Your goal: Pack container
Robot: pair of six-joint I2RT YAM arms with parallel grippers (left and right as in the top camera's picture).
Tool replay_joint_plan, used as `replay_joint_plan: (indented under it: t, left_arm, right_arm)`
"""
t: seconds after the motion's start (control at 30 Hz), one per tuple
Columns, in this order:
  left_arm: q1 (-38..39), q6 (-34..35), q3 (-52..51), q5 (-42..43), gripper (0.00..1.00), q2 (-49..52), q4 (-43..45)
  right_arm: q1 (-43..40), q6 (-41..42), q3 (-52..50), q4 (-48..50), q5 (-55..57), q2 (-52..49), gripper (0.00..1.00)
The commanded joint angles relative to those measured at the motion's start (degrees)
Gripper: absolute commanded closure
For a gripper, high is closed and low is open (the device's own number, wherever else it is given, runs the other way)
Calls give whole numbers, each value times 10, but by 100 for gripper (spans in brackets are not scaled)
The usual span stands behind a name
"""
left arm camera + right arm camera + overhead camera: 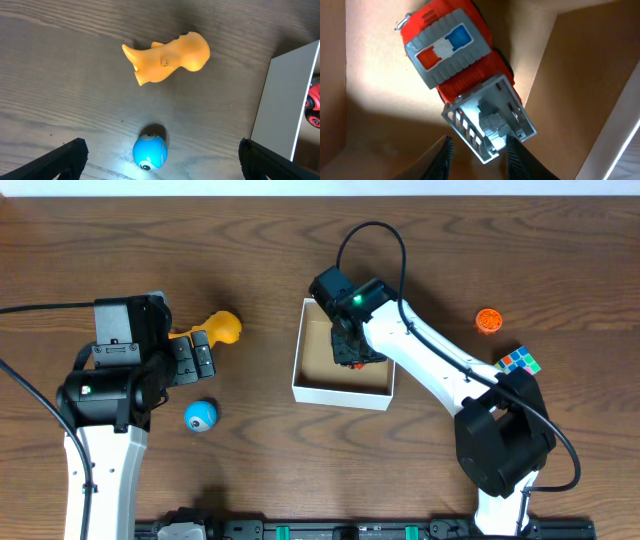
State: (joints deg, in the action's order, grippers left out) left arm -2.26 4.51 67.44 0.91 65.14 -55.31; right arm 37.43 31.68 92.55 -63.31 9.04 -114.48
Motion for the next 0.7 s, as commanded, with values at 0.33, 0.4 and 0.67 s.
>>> replay_joint_plan:
  t: [0.33, 0.4, 0.67]
  left_arm:
    - [-4, 5, 11, -1, 2, 0, -2]
    - [-4, 5, 11, -1, 2, 0, -2]
    - [-4, 5, 11, -1, 2, 0, -4]
  right_arm:
    - [52, -201, 75, 6, 0, 10, 62]
    - [59, -206, 78, 14, 0, 10, 62]
    - [56, -238, 64, 40, -34, -1, 65]
